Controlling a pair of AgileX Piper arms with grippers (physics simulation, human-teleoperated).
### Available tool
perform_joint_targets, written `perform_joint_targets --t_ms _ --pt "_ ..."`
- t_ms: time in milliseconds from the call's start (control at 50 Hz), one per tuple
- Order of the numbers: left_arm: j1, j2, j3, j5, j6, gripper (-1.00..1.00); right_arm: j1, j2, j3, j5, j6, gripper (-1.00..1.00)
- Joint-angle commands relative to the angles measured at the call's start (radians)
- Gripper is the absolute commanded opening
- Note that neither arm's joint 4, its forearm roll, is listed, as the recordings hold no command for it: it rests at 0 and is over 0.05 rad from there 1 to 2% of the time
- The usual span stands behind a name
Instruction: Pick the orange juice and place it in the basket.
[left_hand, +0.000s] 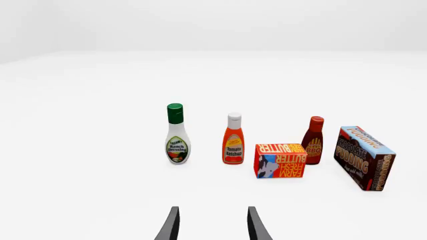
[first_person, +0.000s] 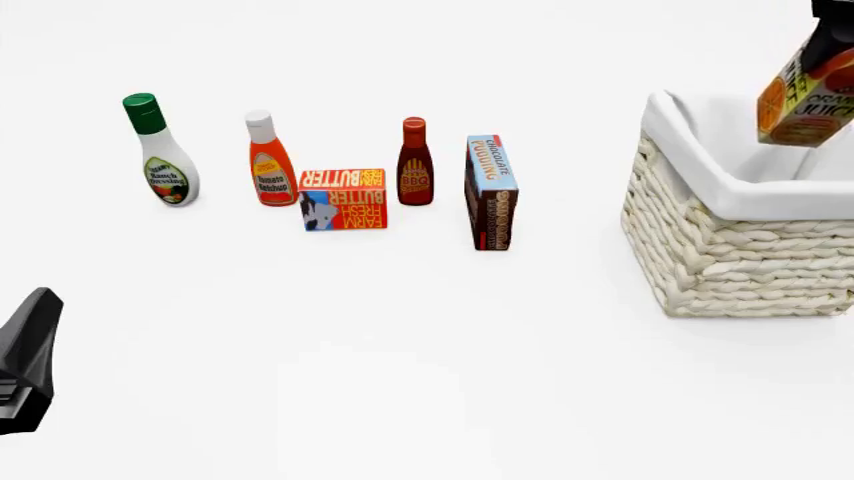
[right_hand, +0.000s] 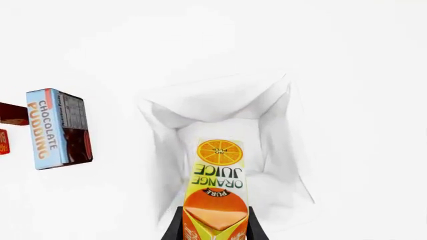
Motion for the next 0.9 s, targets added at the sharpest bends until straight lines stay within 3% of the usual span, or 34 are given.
perform_joint_targets --t_ms 20,500,900 --pt "0.000 0.000 0.000 0.000 0.000 1.00 -0.015 0.021 -0.016 0.000 0.020 -1.00" --pt "0.000 0.000 0.000 0.000 0.000 1.00 -0.021 0.083 0.004 0.000 0.044 -1.00" --pt "0.000 0.000 0.000 0.000 0.000 1.00 -0.046 0.104 0.020 0.000 0.017 -1.00"
